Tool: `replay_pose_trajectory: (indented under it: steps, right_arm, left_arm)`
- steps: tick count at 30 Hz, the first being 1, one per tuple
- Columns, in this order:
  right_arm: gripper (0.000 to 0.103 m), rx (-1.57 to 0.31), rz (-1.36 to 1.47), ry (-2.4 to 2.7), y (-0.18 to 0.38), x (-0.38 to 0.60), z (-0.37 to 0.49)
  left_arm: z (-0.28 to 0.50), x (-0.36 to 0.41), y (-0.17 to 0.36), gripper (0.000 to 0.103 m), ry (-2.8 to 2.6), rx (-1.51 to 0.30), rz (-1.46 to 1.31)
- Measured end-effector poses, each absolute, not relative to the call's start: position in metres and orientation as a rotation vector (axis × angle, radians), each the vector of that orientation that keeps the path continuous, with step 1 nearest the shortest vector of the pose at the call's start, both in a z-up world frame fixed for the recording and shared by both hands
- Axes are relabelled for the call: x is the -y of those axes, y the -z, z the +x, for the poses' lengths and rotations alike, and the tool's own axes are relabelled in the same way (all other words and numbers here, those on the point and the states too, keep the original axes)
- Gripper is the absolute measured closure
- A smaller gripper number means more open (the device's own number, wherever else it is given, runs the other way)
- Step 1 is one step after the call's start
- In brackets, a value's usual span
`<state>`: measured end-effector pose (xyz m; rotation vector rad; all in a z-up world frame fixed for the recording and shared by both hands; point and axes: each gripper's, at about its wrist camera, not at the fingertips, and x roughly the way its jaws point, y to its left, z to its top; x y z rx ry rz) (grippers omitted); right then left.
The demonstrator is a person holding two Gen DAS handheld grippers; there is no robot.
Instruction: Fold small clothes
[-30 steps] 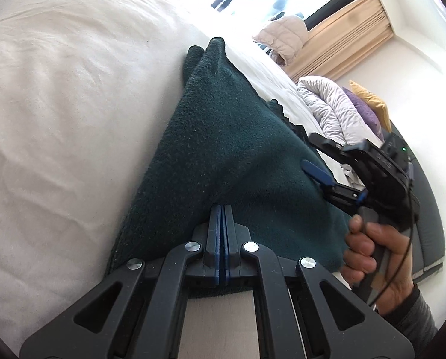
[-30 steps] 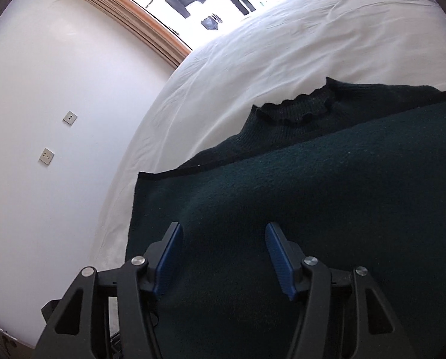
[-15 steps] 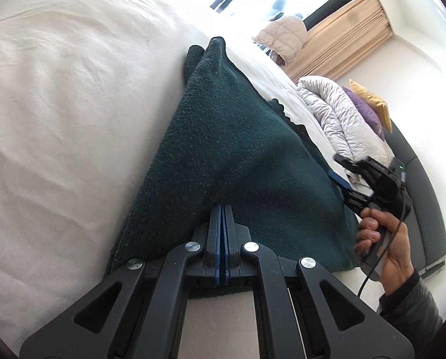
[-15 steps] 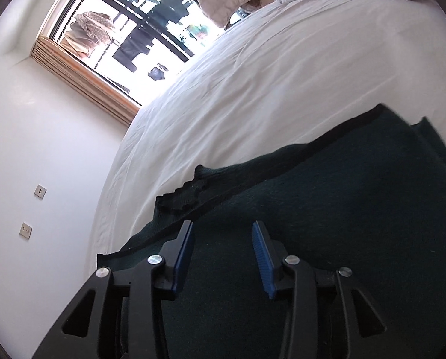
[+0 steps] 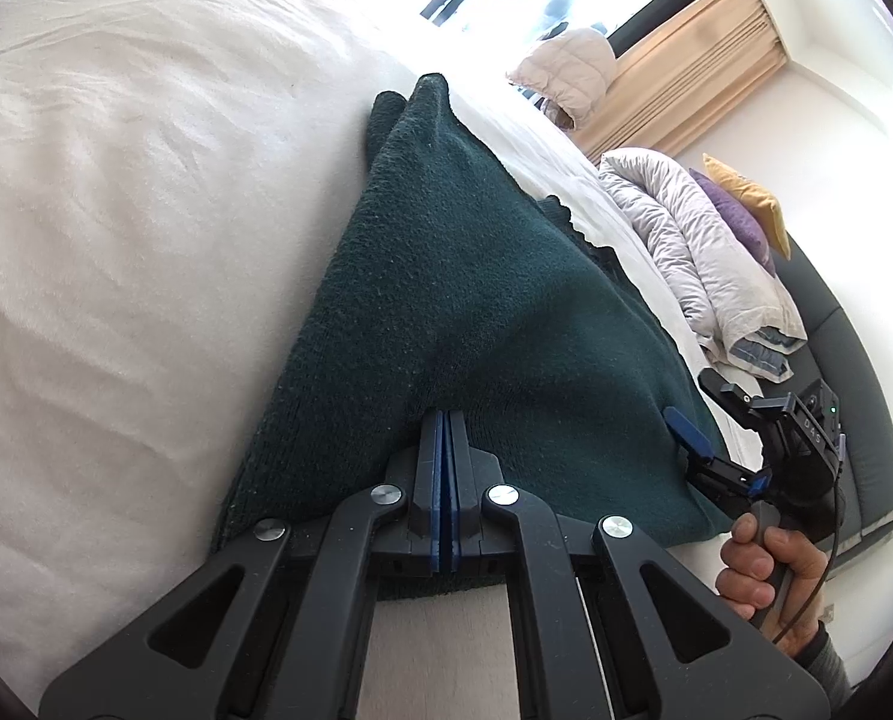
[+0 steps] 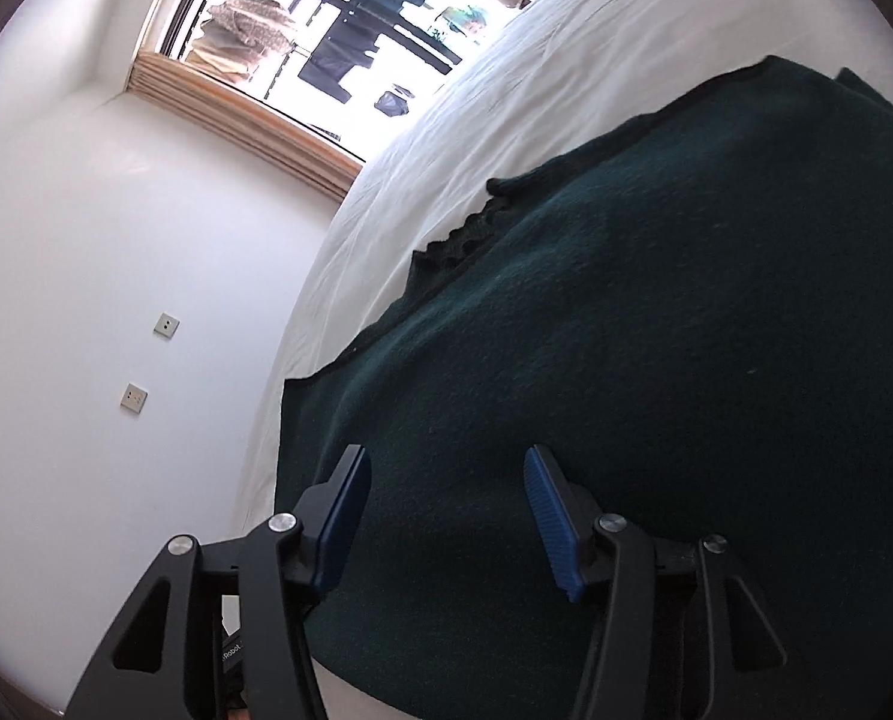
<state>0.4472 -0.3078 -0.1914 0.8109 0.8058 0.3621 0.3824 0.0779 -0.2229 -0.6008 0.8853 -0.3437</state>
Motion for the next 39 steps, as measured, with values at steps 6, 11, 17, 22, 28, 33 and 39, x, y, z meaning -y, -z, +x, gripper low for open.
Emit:
replay_pose_trajectory:
  steps: [6, 11, 17, 22, 28, 33, 39]
  right_arm:
    - [0.047, -0.735, 0.881, -0.265, 0.195, 0.352, 0.421]
    - [0.048, -0.700, 0.844, -0.068, 0.185, 0.370, 0.392]
    - [0.042, -0.682, 0.802, -0.067, 0.168, 0.341, 0.362]
    - [0.042, -0.698, 0.774, -0.175, 0.163, 0.307, 0.344]
    - [0.042, -0.716, 0.797, -0.227, 0.170, 0.291, 0.324]
    - [0.042, -0.716, 0.804, -0.252, 0.169, 0.287, 0.316]
    - [0.042, -0.708, 0.817, -0.276, 0.169, 0.286, 0.317]
  left_arm:
    - [0.383, -0.077, 0.223, 0.099, 0.343, -0.885, -0.599]
    - [0.383, -0.077, 0.223, 0.099, 0.342, -0.884, -0.597]
    - [0.382, -0.080, 0.218, 0.099, 0.348, -0.877, -0.611]
    - [0.354, -0.095, 0.203, 0.099, 0.298, -0.852, -0.665]
    - [0.317, -0.106, 0.204, 0.063, 0.339, -0.841, -0.836]
    - [0.311, -0.109, 0.201, 0.034, 0.345, -0.796, -0.960]
    - [0.328, -0.115, 0.212, 0.034, 0.315, -0.783, -1.106]
